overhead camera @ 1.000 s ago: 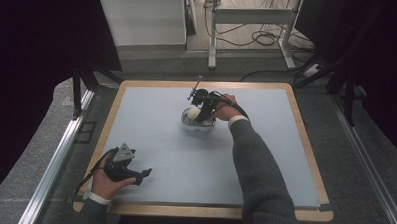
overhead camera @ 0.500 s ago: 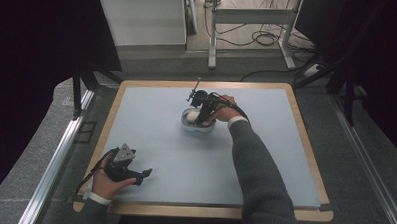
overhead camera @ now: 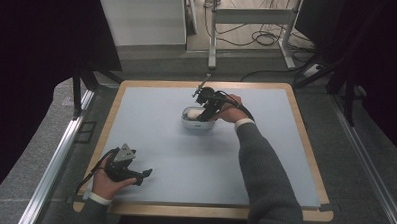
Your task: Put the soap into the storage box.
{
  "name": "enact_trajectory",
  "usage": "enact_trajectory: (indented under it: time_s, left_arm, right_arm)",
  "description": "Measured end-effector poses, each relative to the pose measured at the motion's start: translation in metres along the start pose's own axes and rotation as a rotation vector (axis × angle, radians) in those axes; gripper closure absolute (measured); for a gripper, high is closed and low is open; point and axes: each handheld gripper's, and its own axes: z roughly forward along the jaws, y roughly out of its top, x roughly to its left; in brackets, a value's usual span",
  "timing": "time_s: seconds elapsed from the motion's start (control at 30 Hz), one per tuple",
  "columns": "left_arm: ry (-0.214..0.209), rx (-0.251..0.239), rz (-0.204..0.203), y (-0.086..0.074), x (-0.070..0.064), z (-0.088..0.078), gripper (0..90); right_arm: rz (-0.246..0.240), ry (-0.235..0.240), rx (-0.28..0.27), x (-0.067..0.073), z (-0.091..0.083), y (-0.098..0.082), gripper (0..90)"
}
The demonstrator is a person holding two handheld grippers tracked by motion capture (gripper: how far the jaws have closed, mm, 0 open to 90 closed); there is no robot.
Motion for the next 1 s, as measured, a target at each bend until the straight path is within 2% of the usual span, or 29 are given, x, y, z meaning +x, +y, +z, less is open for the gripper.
enact_trajectory:
  time_s: [0.13, 0.33, 0.43, 0.5, 0.57, 0.6, 0.63, 0.67, 0.7, 0.83, 1.0]
  left_arm:
    - [0.001, 0.003, 0.002, 0.0, 0.0, 0.001, 6.2]
    - [0.0, 0.002, 0.003, 0.0, -0.001, 0.001, 6.2]
    - [0.0, 0.002, 0.002, 0.0, -0.001, 0.001, 6.2]
    - [0.0, 0.003, 0.002, 0.0, -0.001, 0.001, 6.2]
    - [0.001, 0.007, 0.003, 0.0, -0.001, 0.001, 6.2]
    - [0.001, 0.007, 0.003, 0.0, -0.001, 0.001, 6.2]
    - [0.002, 0.006, 0.004, 0.0, -0.001, 0.0, 6.2]
    - [0.002, 0.006, 0.004, 0.0, -0.001, 0.0, 6.2]
    - [0.003, 0.006, 0.003, 0.0, -0.001, 0.0, 6.2]
    - [0.003, 0.007, 0.0, 0.0, -0.001, 0.0, 6.2]
    - [0.005, 0.007, 0.0, 0.0, -0.002, 0.001, 6.2]
  right_arm:
    - [0.032, 0.001, -0.05, 0.0, -0.013, -0.005, 38.2]
    - [0.063, -0.01, -0.087, 0.004, -0.024, -0.017, 35.8]
    - [0.093, -0.01, -0.115, 0.007, -0.031, -0.031, 35.7]
    - [0.093, -0.015, -0.118, 0.007, -0.033, -0.035, 35.7]
    - [0.113, -0.028, -0.13, 0.009, -0.035, -0.048, 35.7]
    - [0.113, -0.028, -0.13, 0.009, -0.035, -0.048, 35.7]
    - [0.131, -0.035, -0.144, 0.011, -0.037, -0.058, 35.0]
    - [0.131, -0.035, -0.144, 0.011, -0.037, -0.058, 35.0]
    - [0.151, -0.04, -0.161, 0.012, -0.039, -0.068, 34.6]
    - [0.194, -0.068, -0.182, 0.016, -0.045, -0.089, 34.5]
    - [0.24, -0.064, -0.23, 0.021, -0.052, -0.117, 34.2]
